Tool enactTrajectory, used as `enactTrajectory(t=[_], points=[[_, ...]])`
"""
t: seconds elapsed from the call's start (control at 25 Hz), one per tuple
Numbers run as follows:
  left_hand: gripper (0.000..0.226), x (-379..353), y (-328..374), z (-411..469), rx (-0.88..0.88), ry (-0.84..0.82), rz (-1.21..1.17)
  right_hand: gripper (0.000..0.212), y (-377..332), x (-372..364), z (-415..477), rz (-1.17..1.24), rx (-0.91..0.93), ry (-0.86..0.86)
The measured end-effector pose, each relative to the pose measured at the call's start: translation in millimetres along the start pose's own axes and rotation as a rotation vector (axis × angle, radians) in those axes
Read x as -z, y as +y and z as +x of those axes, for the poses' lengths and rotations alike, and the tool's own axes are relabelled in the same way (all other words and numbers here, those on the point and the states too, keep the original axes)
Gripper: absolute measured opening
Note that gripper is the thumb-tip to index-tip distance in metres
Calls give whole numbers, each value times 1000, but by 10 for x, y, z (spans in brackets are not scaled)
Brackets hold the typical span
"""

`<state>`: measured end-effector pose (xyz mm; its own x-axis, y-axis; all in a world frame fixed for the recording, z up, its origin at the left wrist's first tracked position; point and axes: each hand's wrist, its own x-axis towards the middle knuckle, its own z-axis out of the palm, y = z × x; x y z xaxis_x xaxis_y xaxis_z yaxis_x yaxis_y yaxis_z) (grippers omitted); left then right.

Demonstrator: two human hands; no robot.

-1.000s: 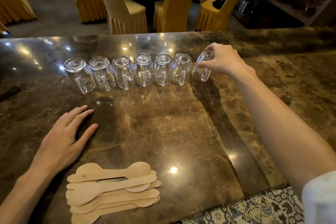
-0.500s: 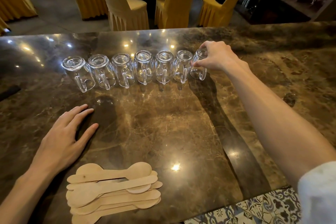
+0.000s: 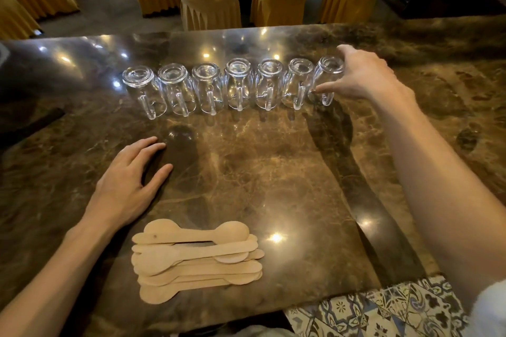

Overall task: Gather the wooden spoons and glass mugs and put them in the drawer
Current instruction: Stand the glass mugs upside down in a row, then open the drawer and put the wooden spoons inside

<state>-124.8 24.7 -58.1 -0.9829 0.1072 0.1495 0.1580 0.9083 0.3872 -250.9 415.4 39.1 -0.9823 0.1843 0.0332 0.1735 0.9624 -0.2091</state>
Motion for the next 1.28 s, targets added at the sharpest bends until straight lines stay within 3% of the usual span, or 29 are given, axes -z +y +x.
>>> enactTrajectory(t=[0.24, 0.44, 0.68, 0.96, 1.12, 1.28], points=[[40, 1, -28, -22, -23, 57, -30, 81, -239, 127, -736, 114, 83, 155], [32, 88, 8, -182, -18, 94, -6, 72, -620, 186, -1457, 261, 146, 167], [37, 183, -73, -691, -18, 88, -3, 52, -970, -70, -2438, 722, 133, 148], [42, 243, -47, -1237, 16, 35, 47, 16, -1180, -573, -3446, 1400, -130, 66], [43, 259, 0, -1419, 22, 31, 53, 21, -1189, -855, -3826, 1867, -332, 148], [44, 249, 25, -1609, 28, 28, 71, 21, -1172, -1220, -4103, 2216, -682, 156]])
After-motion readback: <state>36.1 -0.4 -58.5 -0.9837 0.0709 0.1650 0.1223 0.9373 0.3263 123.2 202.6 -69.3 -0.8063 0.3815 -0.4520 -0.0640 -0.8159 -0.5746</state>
